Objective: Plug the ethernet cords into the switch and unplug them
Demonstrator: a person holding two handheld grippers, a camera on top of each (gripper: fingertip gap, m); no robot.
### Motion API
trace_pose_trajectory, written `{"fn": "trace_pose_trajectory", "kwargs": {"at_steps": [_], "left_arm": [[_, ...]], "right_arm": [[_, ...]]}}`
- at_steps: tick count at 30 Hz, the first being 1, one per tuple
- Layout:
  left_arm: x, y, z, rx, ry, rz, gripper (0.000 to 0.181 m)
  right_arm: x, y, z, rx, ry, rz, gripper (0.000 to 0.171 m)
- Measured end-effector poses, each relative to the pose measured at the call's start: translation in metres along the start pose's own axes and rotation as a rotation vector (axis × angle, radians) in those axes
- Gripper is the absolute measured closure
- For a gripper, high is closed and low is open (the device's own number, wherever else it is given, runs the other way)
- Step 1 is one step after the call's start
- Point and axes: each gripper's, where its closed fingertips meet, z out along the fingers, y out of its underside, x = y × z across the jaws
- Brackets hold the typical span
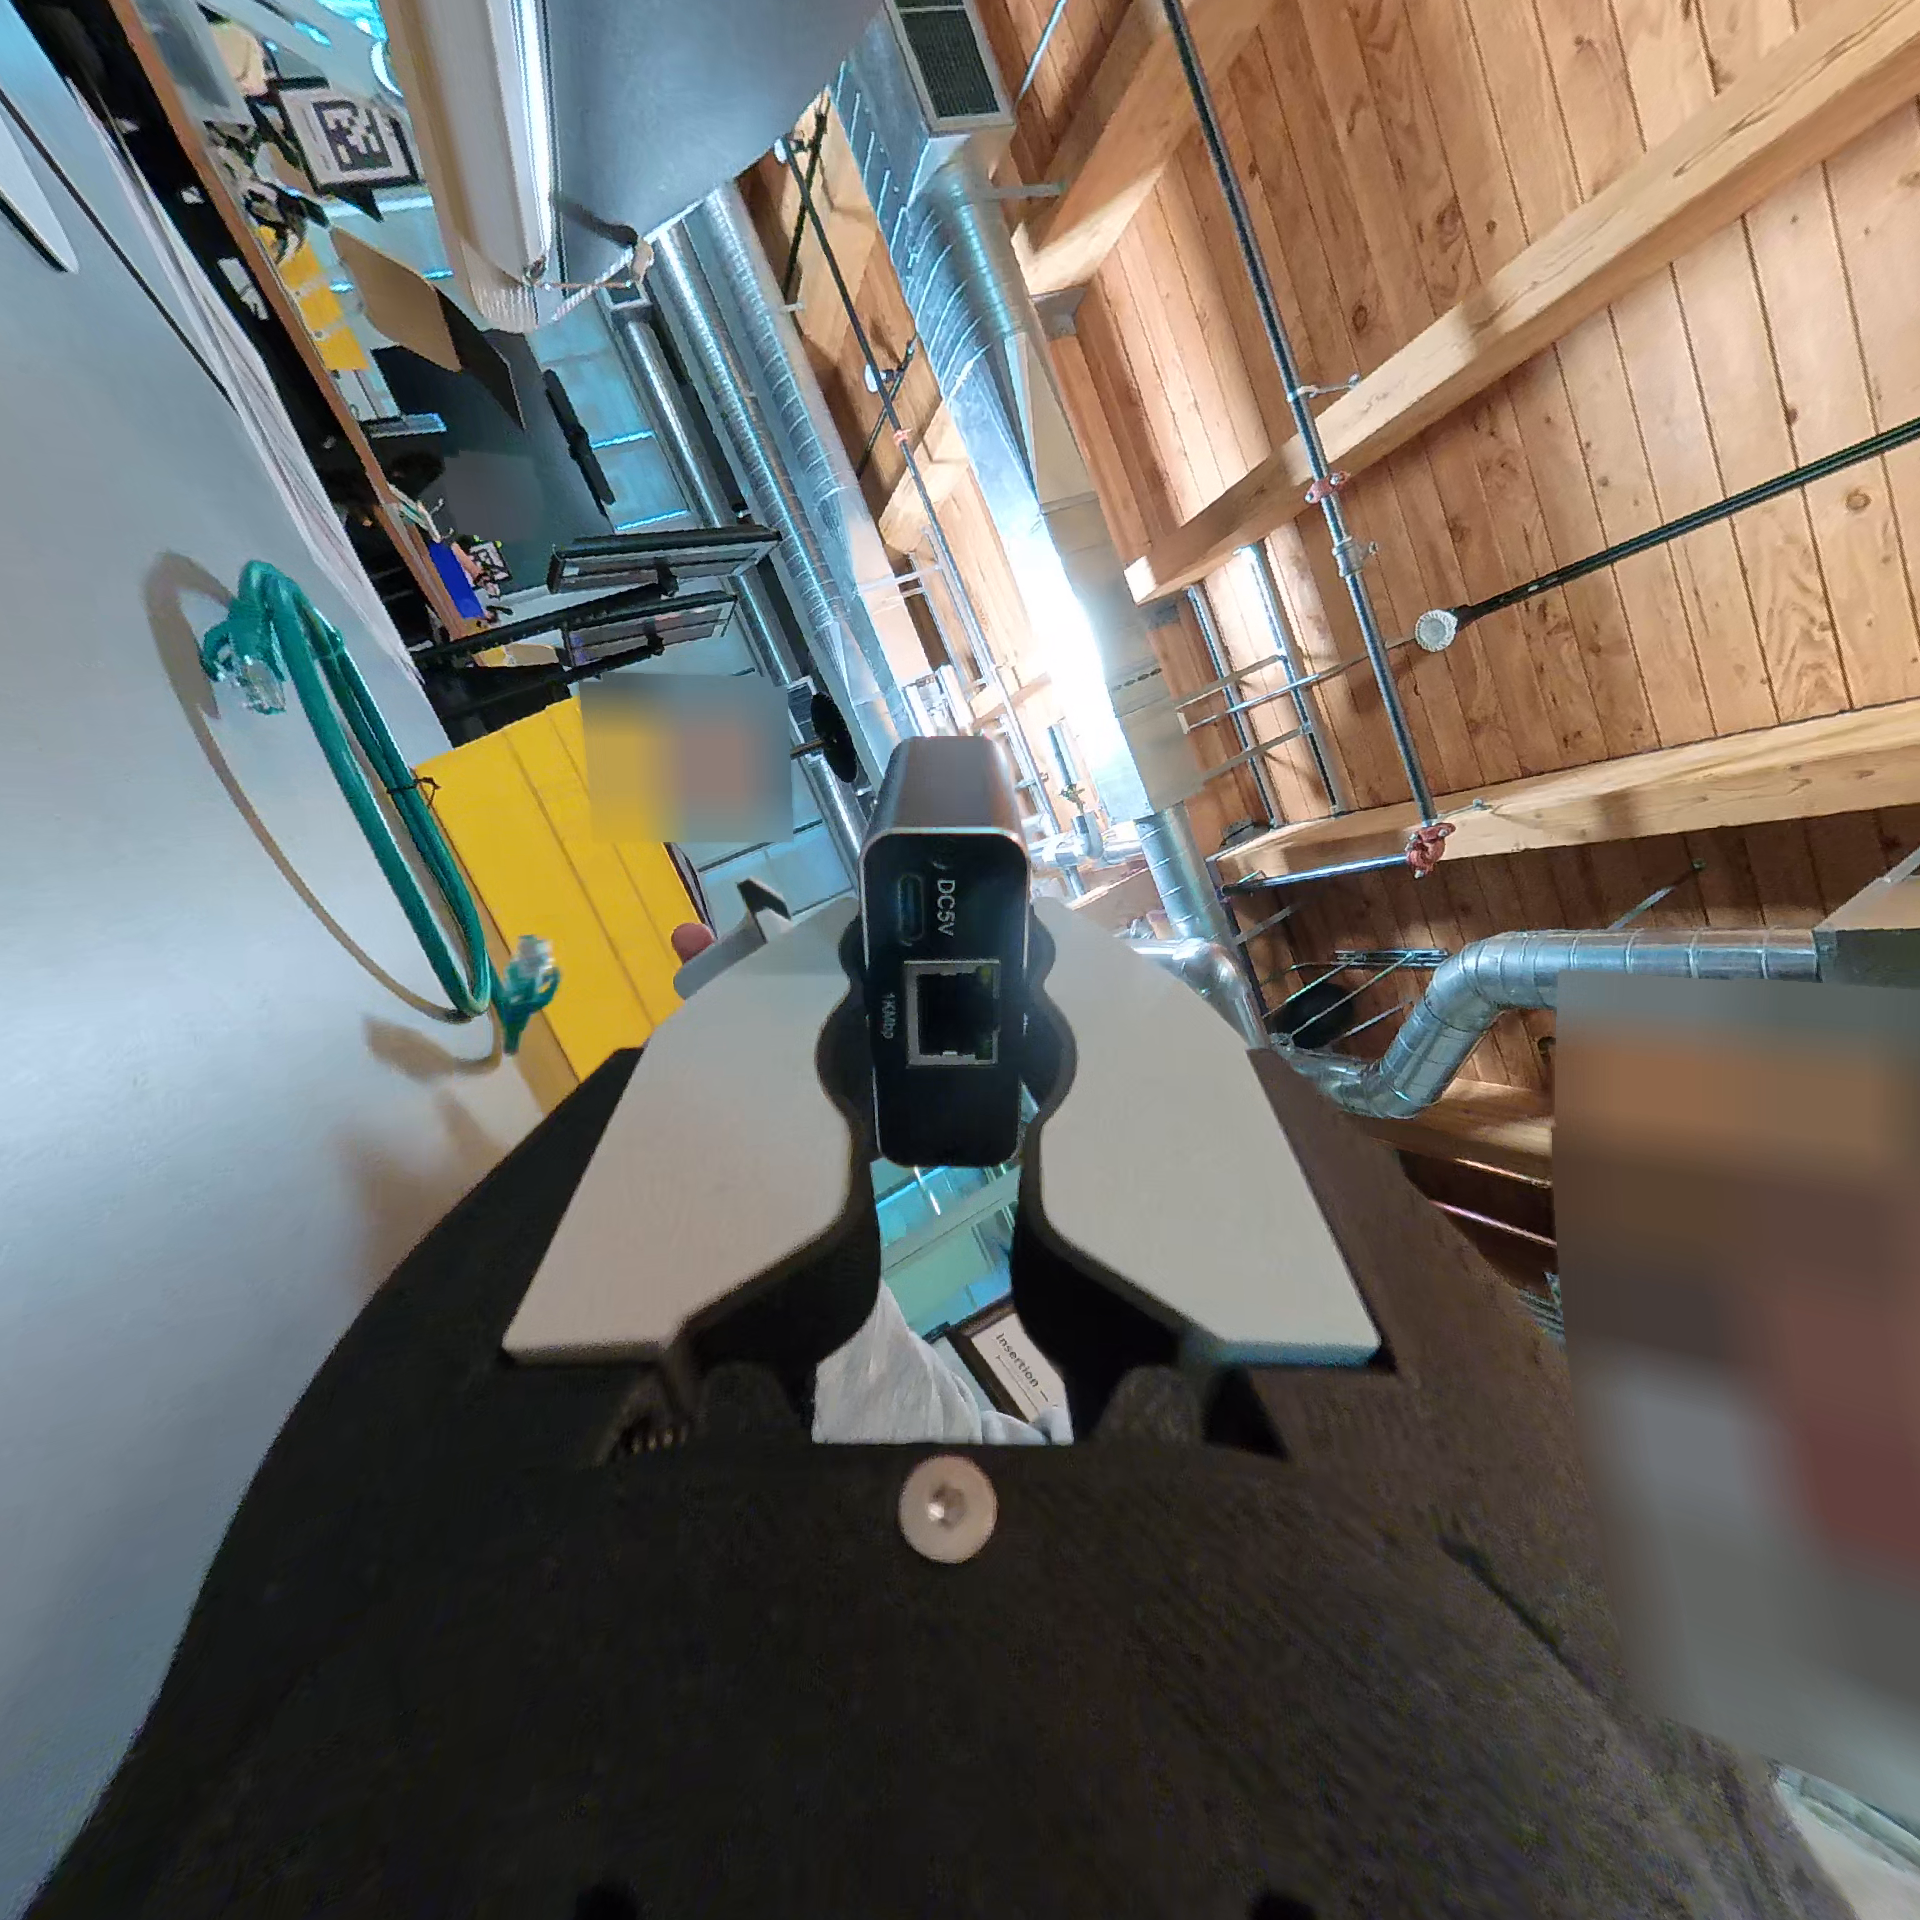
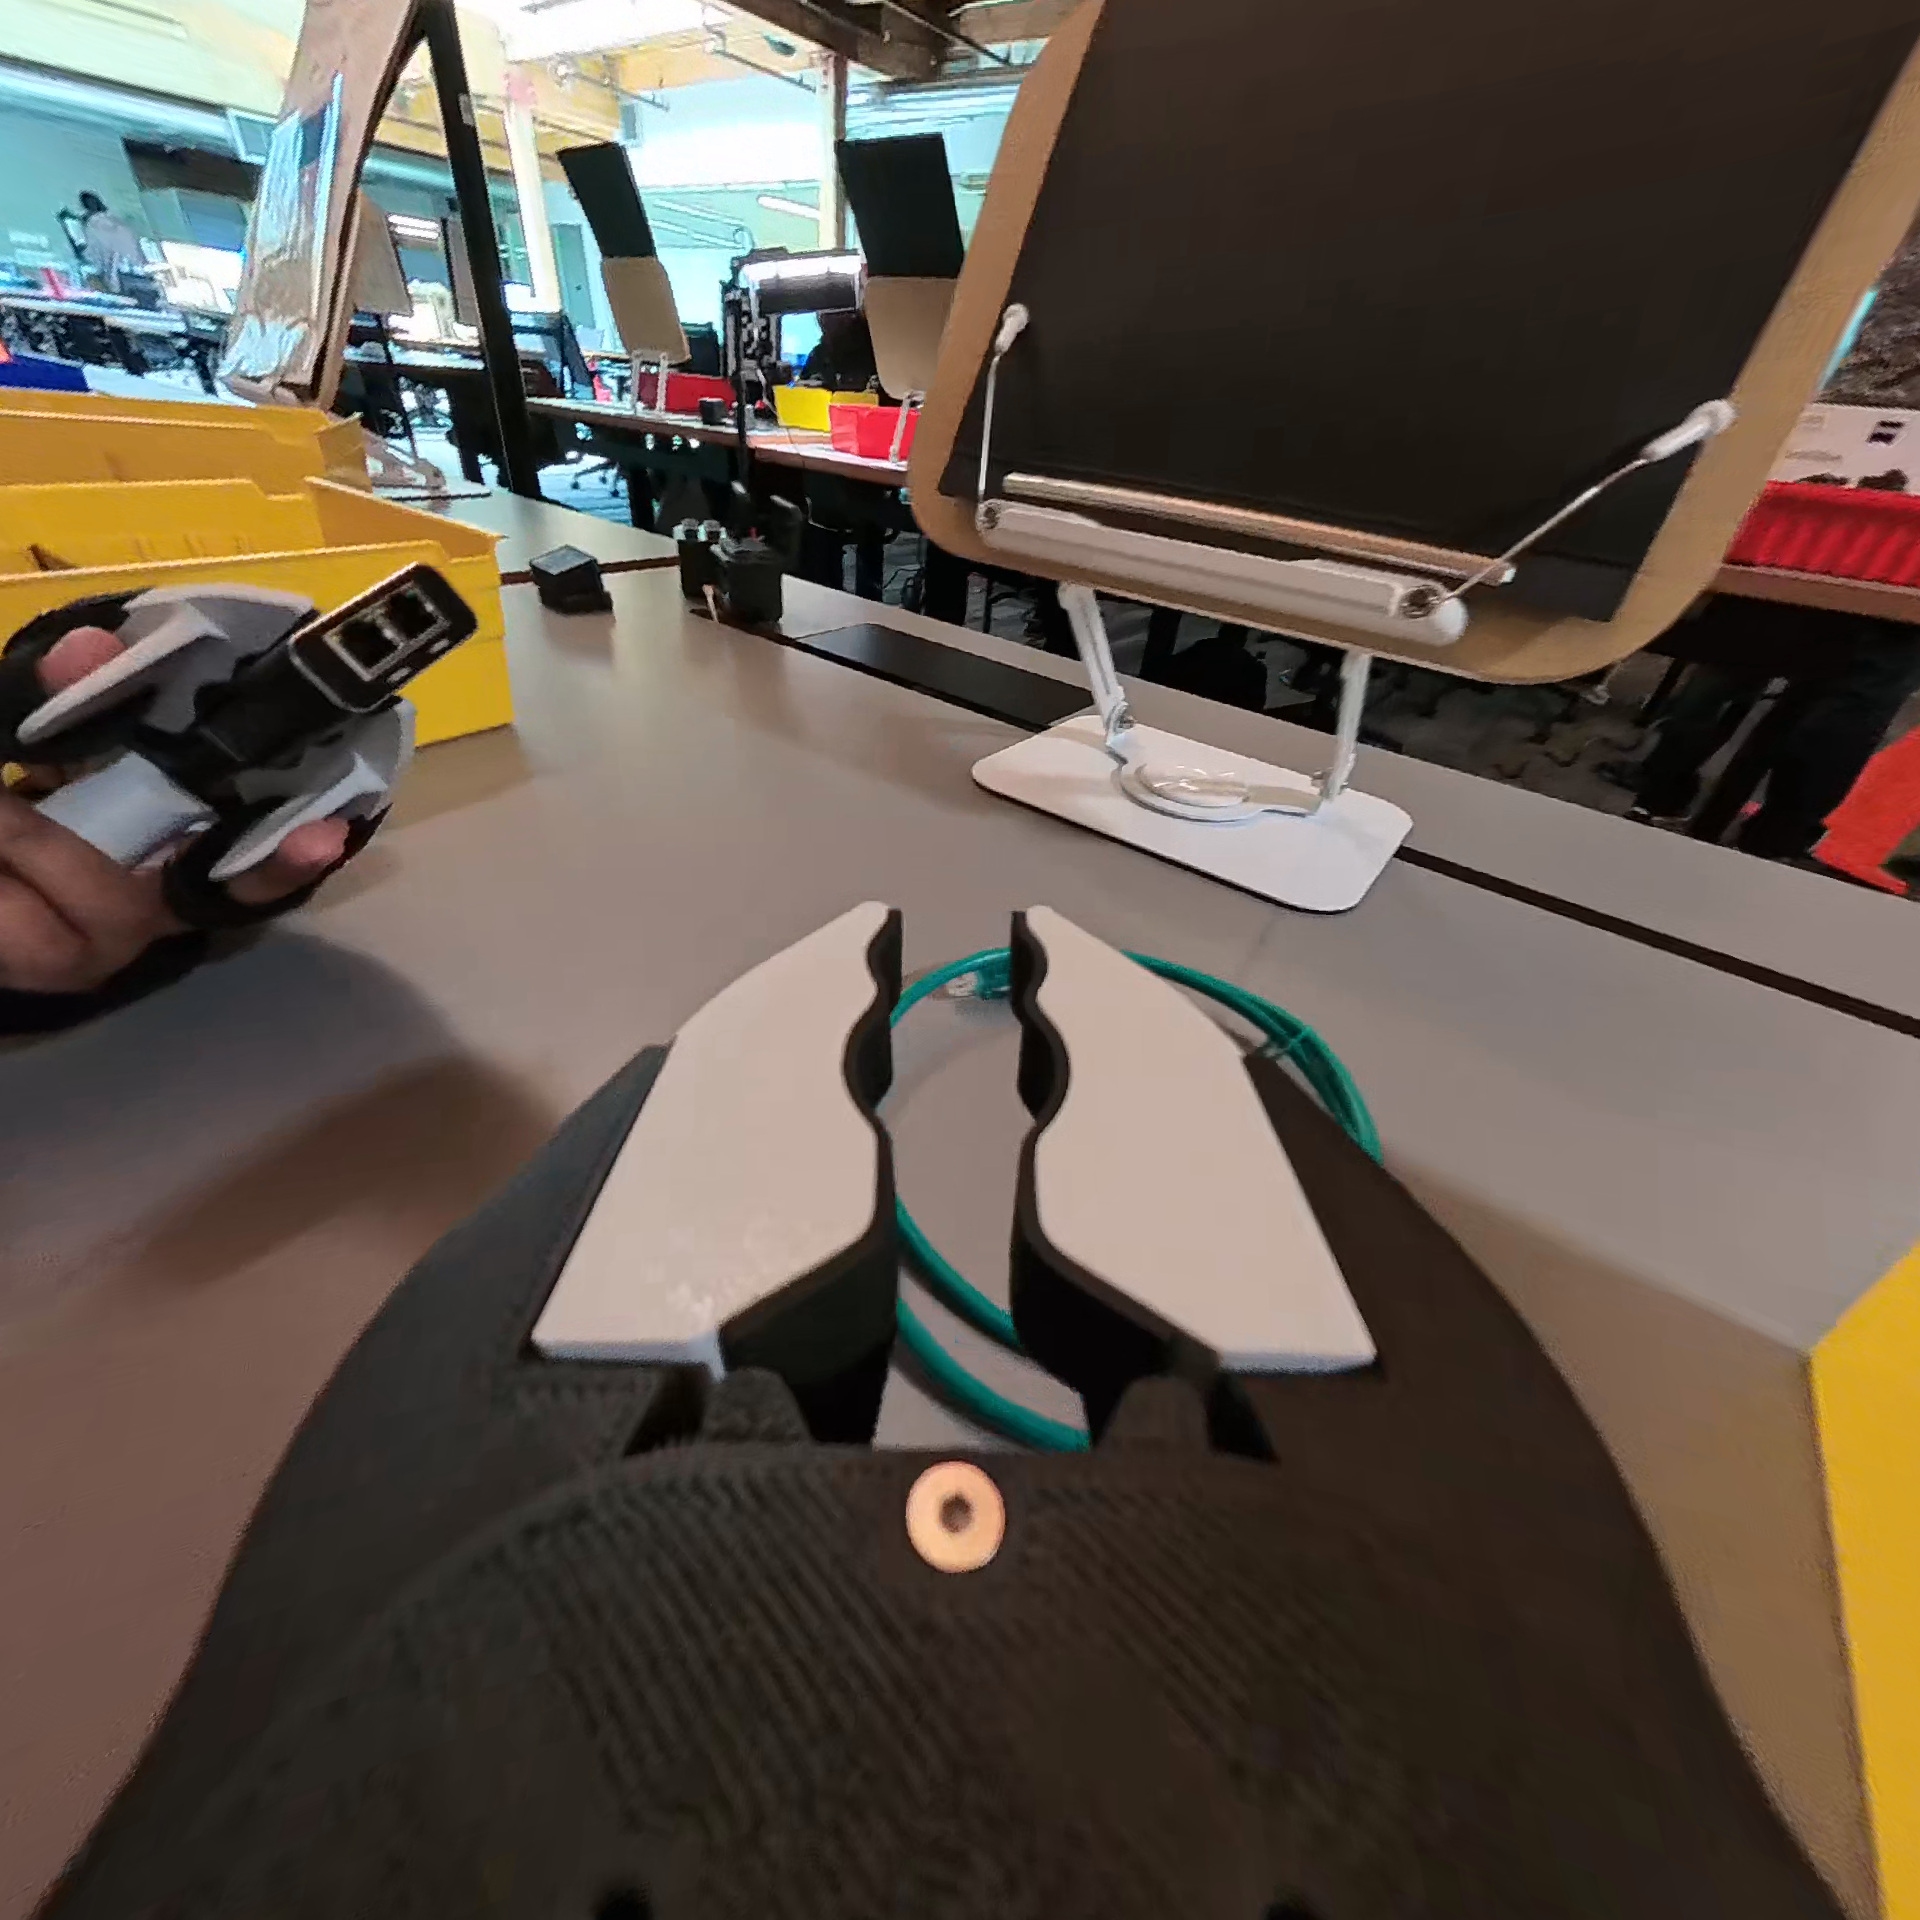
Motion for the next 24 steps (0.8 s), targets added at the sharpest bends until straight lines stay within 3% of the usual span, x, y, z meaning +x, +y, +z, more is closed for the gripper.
{"fn": "trace_pose_trajectory", "kwargs": {"at_steps": [5, 9, 20, 22, 24], "left_arm": [[-0.006, 0.009, 0.003, -0.048, -0.038, 0.013, 0.158], [-0.009, 0.019, 0.007, -0.094, -0.061, 0.032, 0.158], [-0.017, 0.036, 0.012, -0.17, -0.076, 0.019, 0.158], [-0.018, 0.036, 0.012, -0.172, -0.077, 0.014, 0.158], [-0.017, 0.036, 0.012, -0.178, -0.074, 0.01, 0.158]], "right_arm": [[0.02, 0.001, -0.015, -0.023, 0.045, -0.031, 0.143], [0.014, 0.024, -0.018, -0.155, -0.037, -0.067, 0.136], [-0.023, 0.095, 0.022, -0.556, -0.134, -0.315, 0.132], [-0.025, 0.098, 0.026, -0.578, -0.128, -0.329, 0.156], [-0.024, 0.085, 0.028, -0.5, -0.096, -0.374, 0.158]]}}
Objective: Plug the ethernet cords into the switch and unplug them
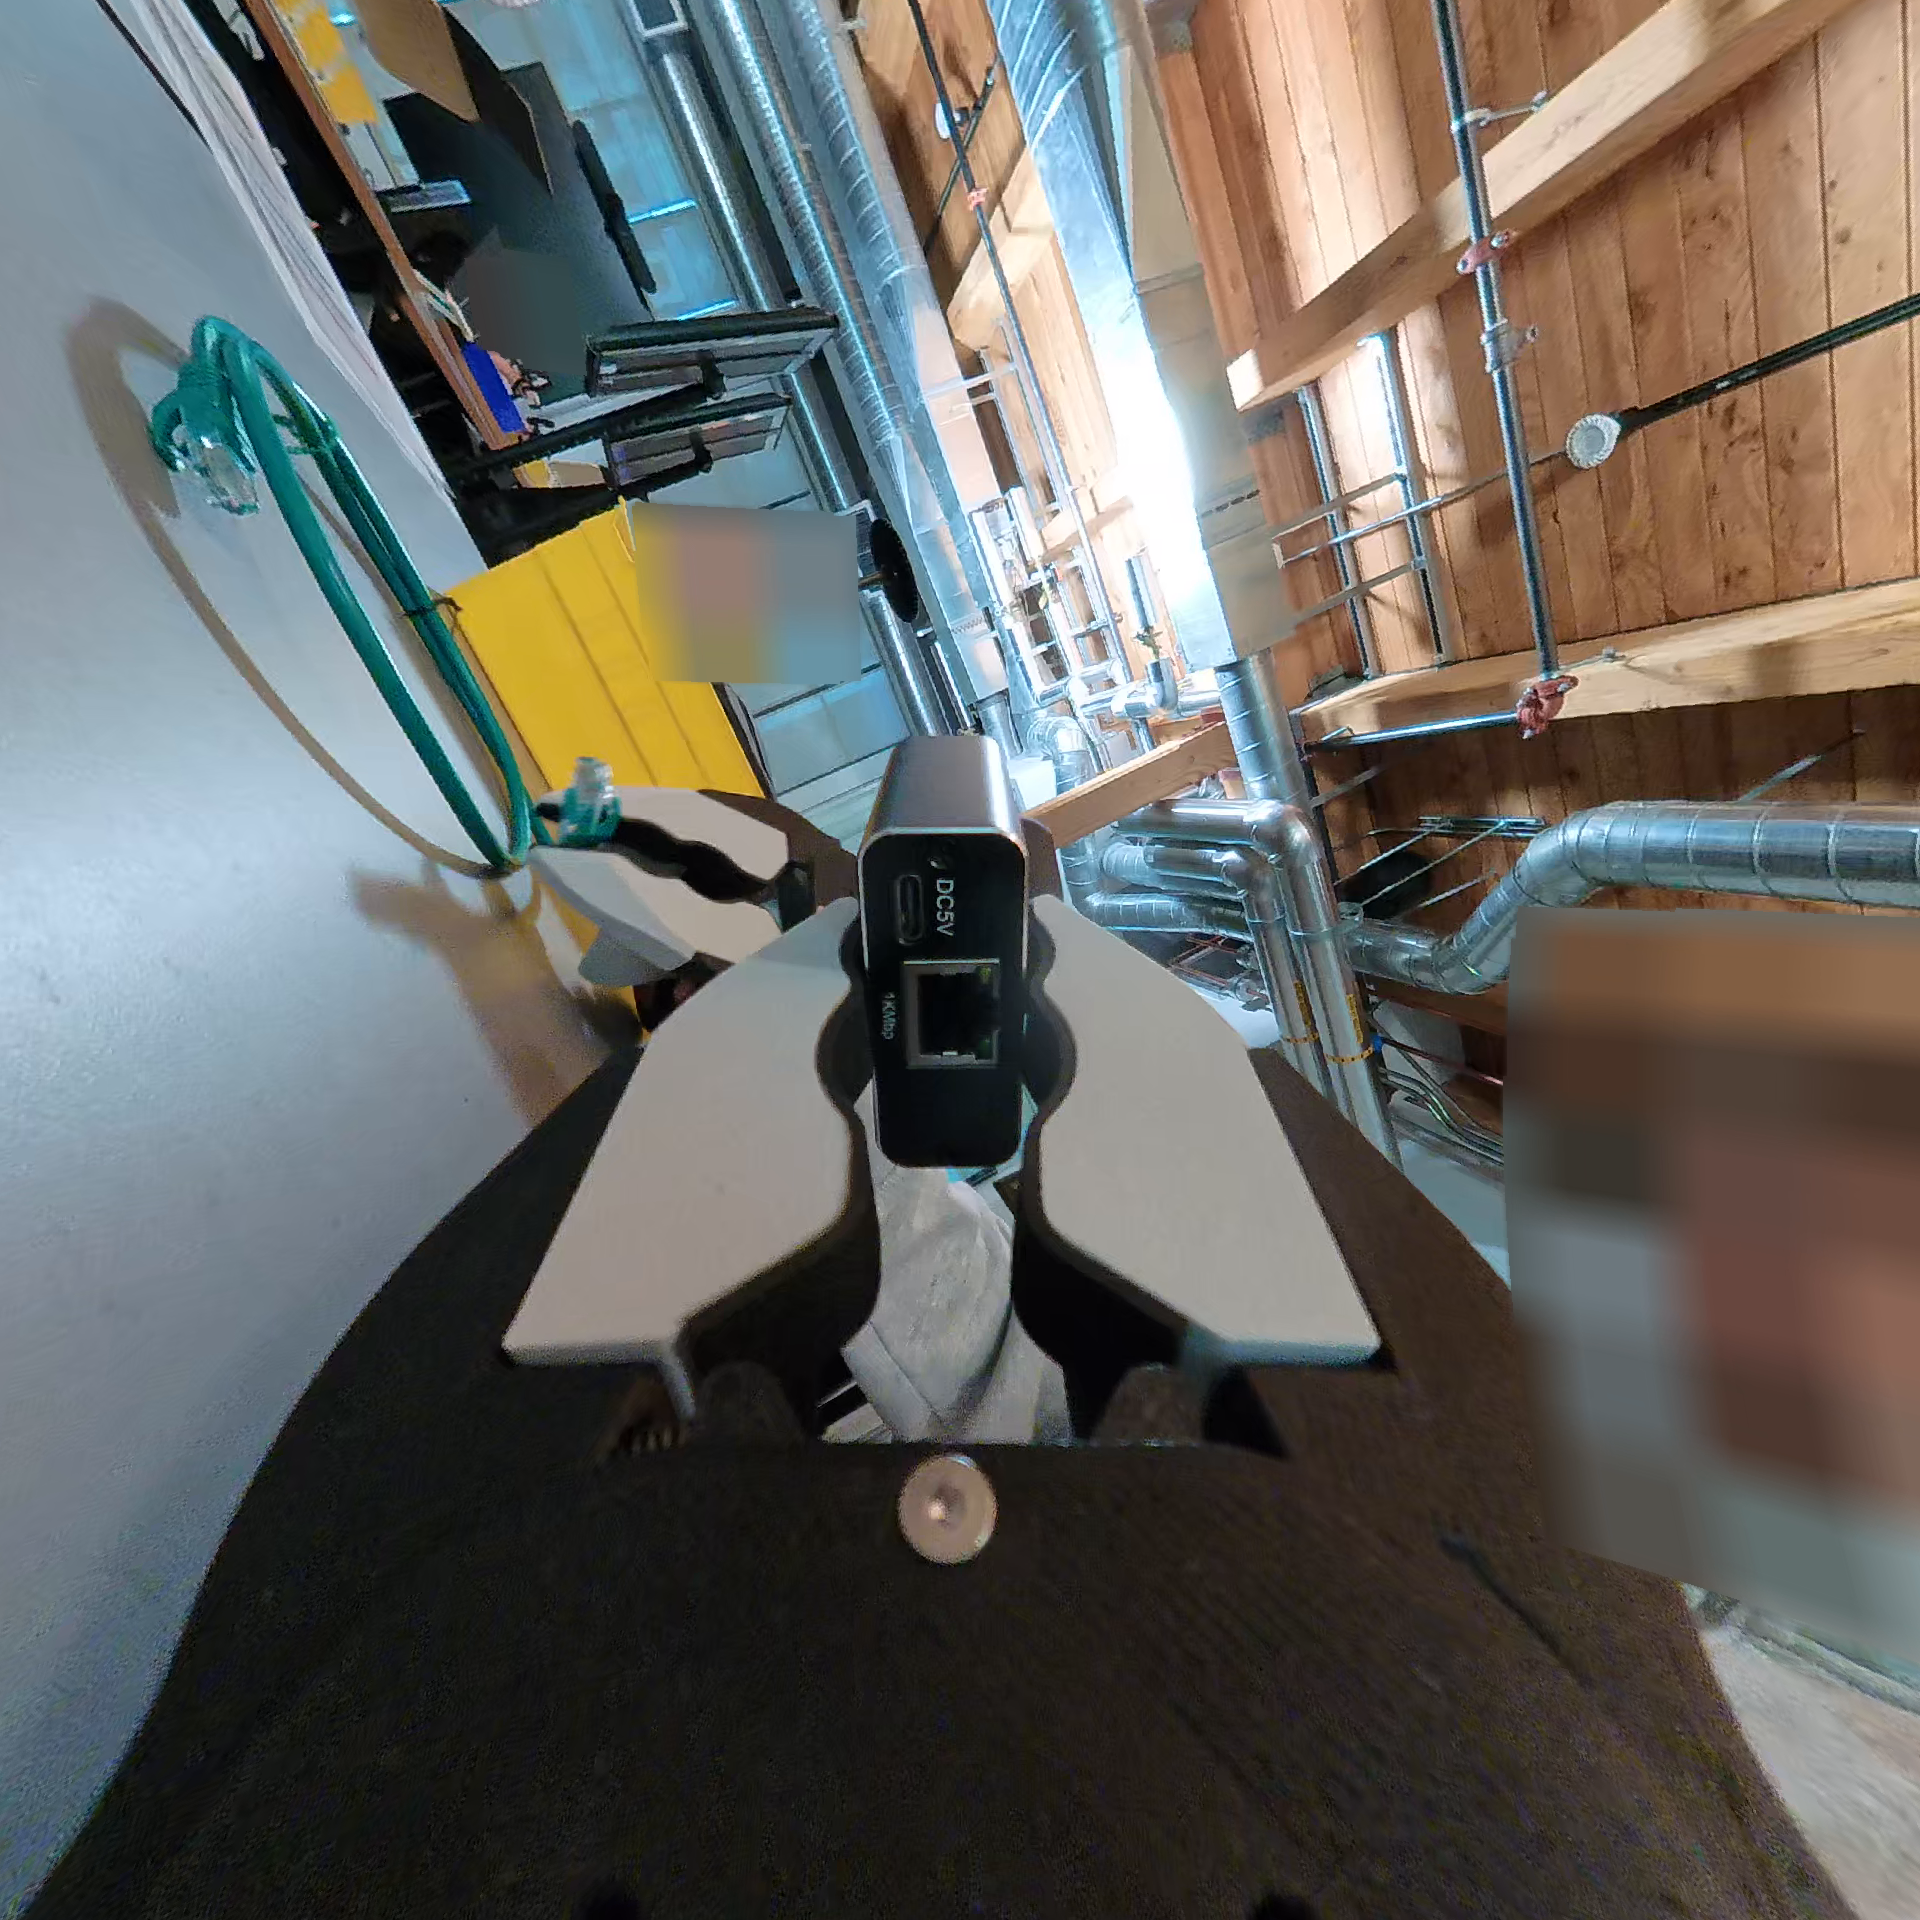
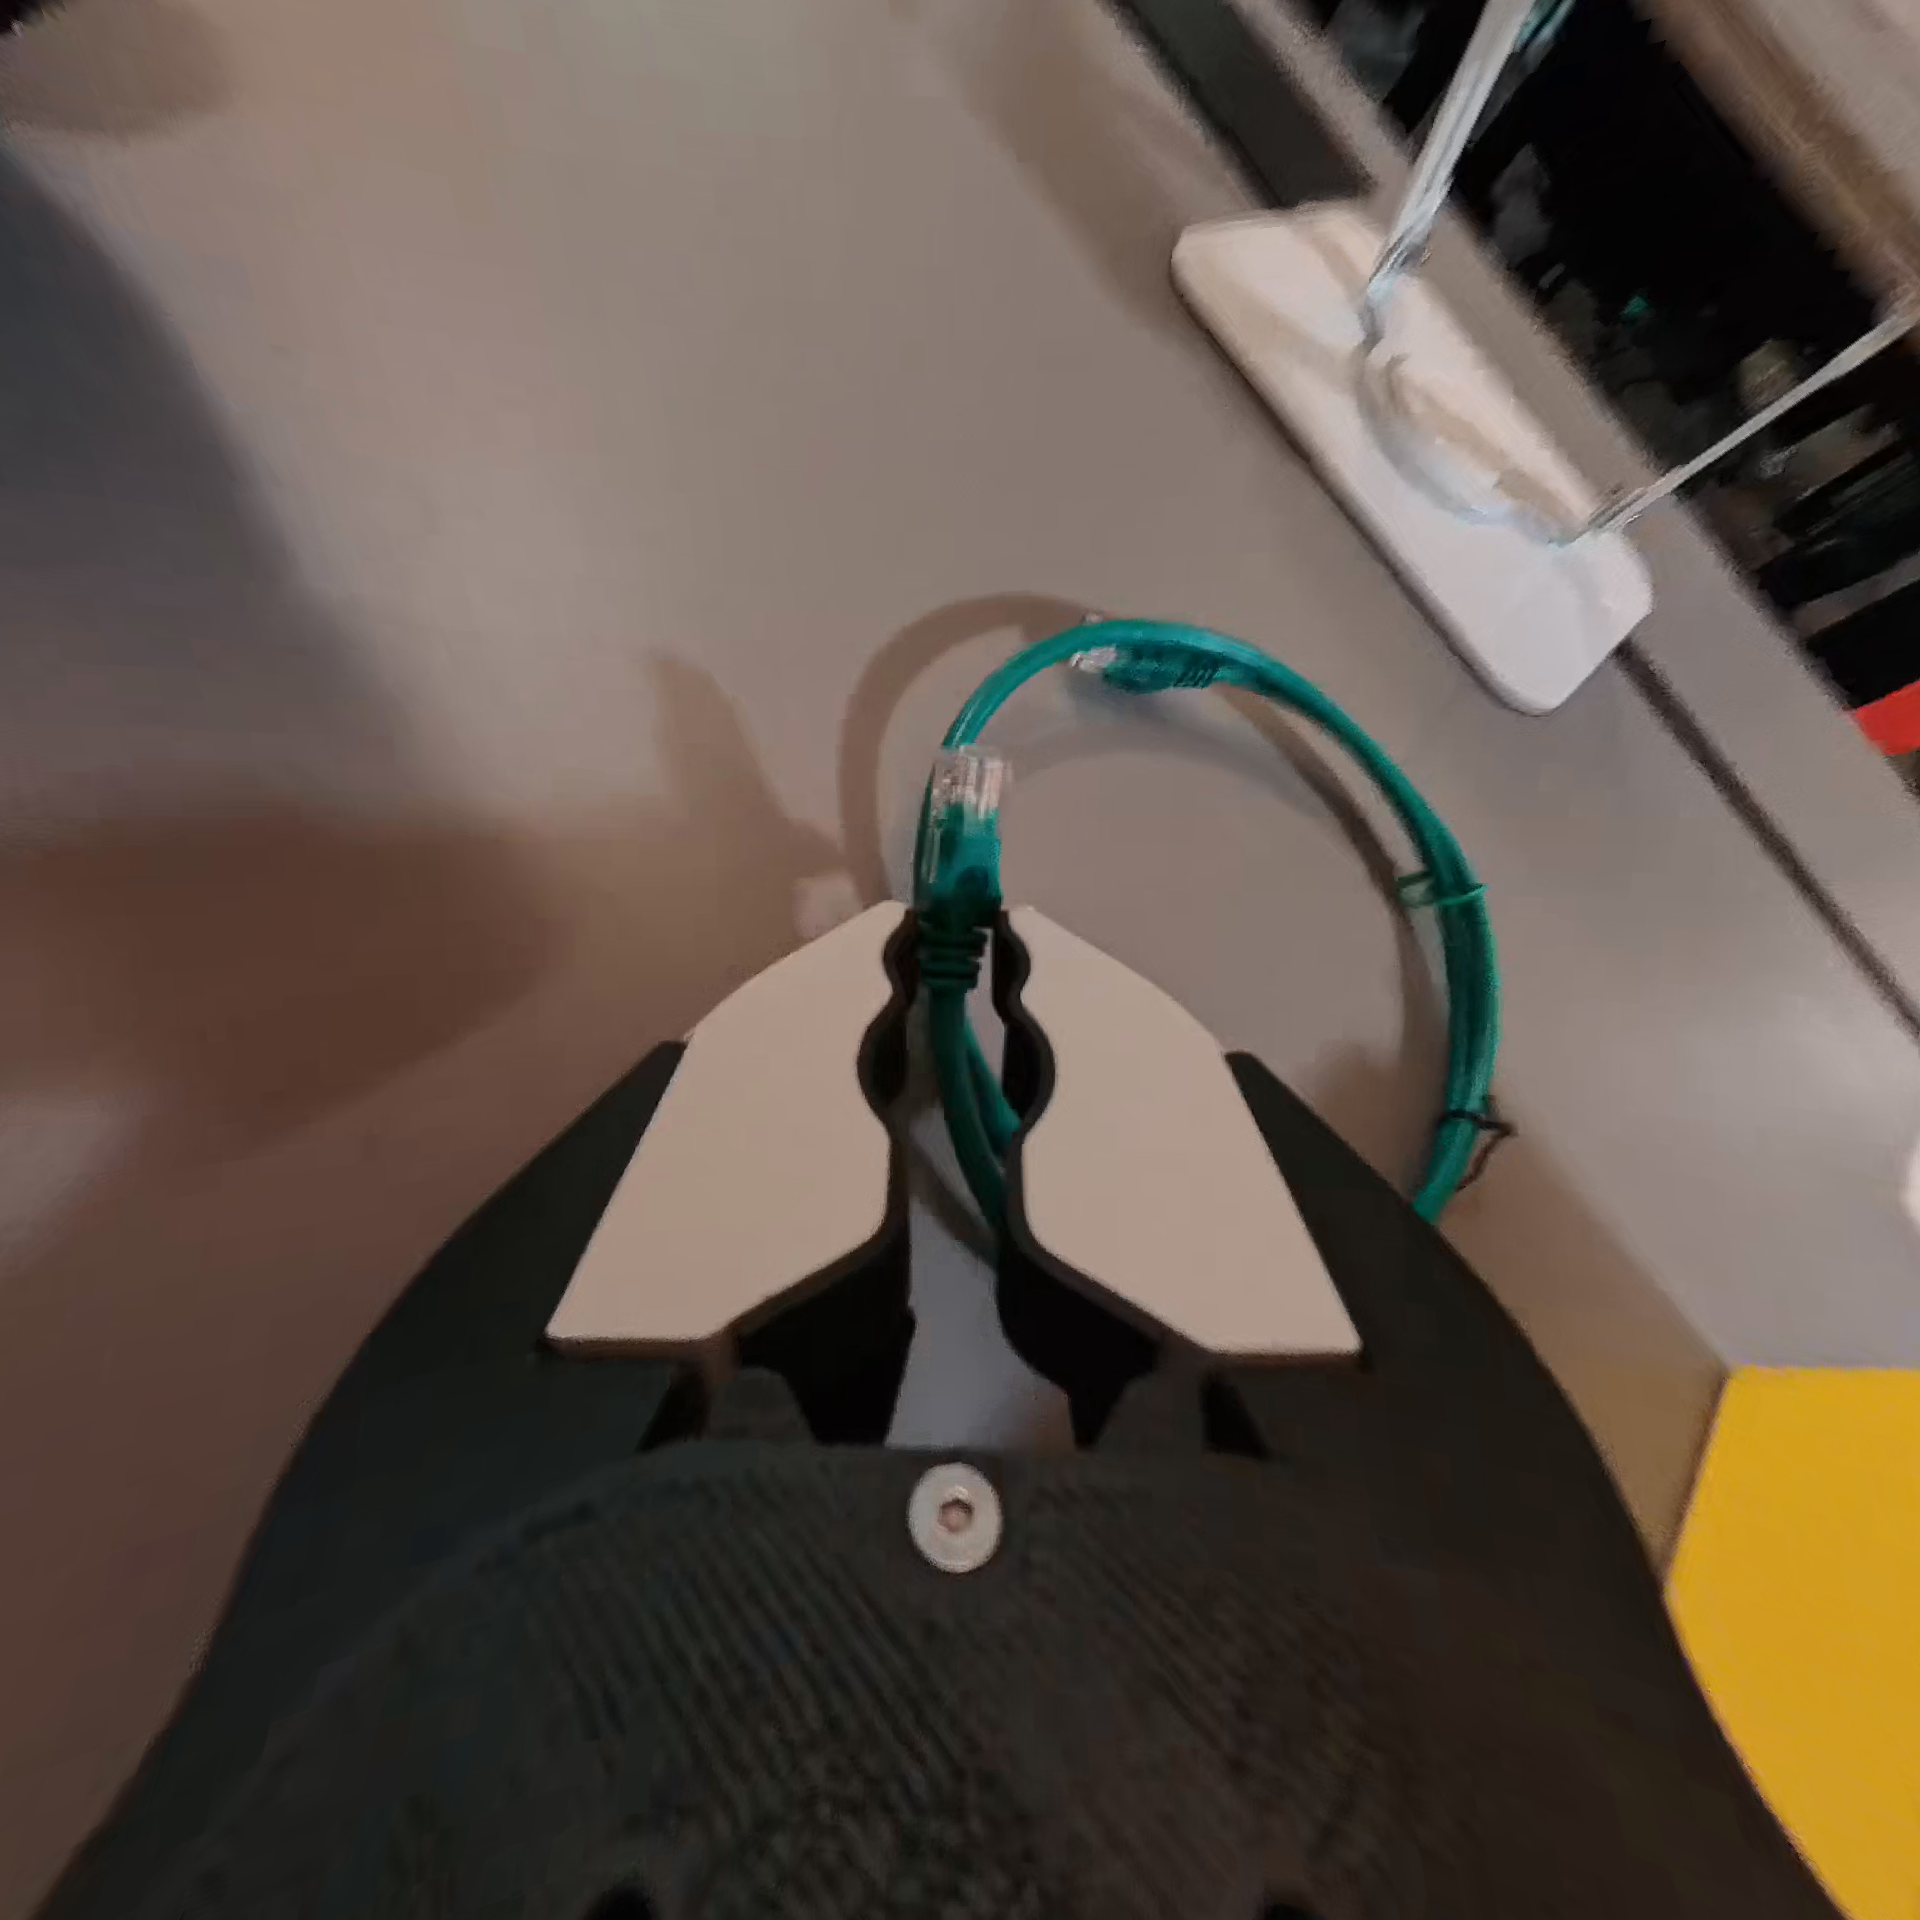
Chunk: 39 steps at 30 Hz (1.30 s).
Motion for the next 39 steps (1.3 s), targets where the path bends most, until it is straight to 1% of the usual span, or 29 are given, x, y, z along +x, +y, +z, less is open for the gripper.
{"fn": "trace_pose_trajectory", "kwargs": {"at_steps": [2, 4, 6, 8, 11, 13, 15, 18, 22, 26, 30, 37, 39], "left_arm": [[0.003, 0.0, 0.0, -0.007, 0.016, -0.004, 0.158], [0.004, 0.001, 0.0, -0.017, 0.008, 0.007, 0.158], [0.001, 0.004, 0.0, -0.037, -0.026, 0.037, 0.158], [0.0, 0.009, 0.003, -0.064, -0.047, 0.052, 0.158], [-0.003, 0.019, 0.007, -0.098, -0.071, 0.056, 0.158], [-0.009, 0.026, 0.009, -0.132, -0.116, 0.076, 0.158], [-0.016, 0.032, 0.009, -0.164, -0.179, 0.115, 0.158], [-0.025, 0.036, 0.007, -0.207, -0.266, 0.172, 0.158], [-0.03, 0.043, 0.007, -0.26, -0.31, 0.19, 0.158], [-0.038, 0.057, 0.007, -0.346, -0.363, 0.207, 0.158], [-0.041, 0.06, 0.007, -0.363, -0.391, 0.231, 0.158], [-0.048, 0.062, 0.003, -0.408, -0.466, 0.314, 0.158], [-0.047, 0.062, 0.002, -0.409, -0.461, 0.314, 0.158]], "right_arm": [[0.003, -0.02, -0.014, 0.115, 0.03, -0.014, 0.158], [-0.002, -0.039, -0.03, 0.225, 0.023, -0.014, 0.158], [-0.009, -0.049, -0.04, 0.273, 0.052, -0.073, 0.159], [-0.018, -0.052, -0.042, 0.25, 0.106, -0.196, 0.158], [-0.034, -0.05, -0.034, 0.175, 0.178, -0.412, 0.158], [-0.043, -0.05, -0.03, 0.138, 0.218, -0.532, 0.158], [-0.05, -0.053, -0.03, 0.129, 0.242, -0.601, 0.158], [-0.055, -0.054, -0.03, 0.113, 0.254, -0.647, 0.158], [-0.06, -0.05, -0.028, 0.093, 0.263, -0.745, 0.158], [-0.066, -0.049, -0.028, 0.087, 0.248, -0.765, 0.158], [-0.069, -0.044, -0.027, 0.071, 0.227, -0.798, 0.158], [-0.081, -0.037, -0.026, 0.074, 0.133, -0.77, 0.158], [-0.082, -0.038, -0.026, 0.087, 0.108, -0.731, 0.158]]}}
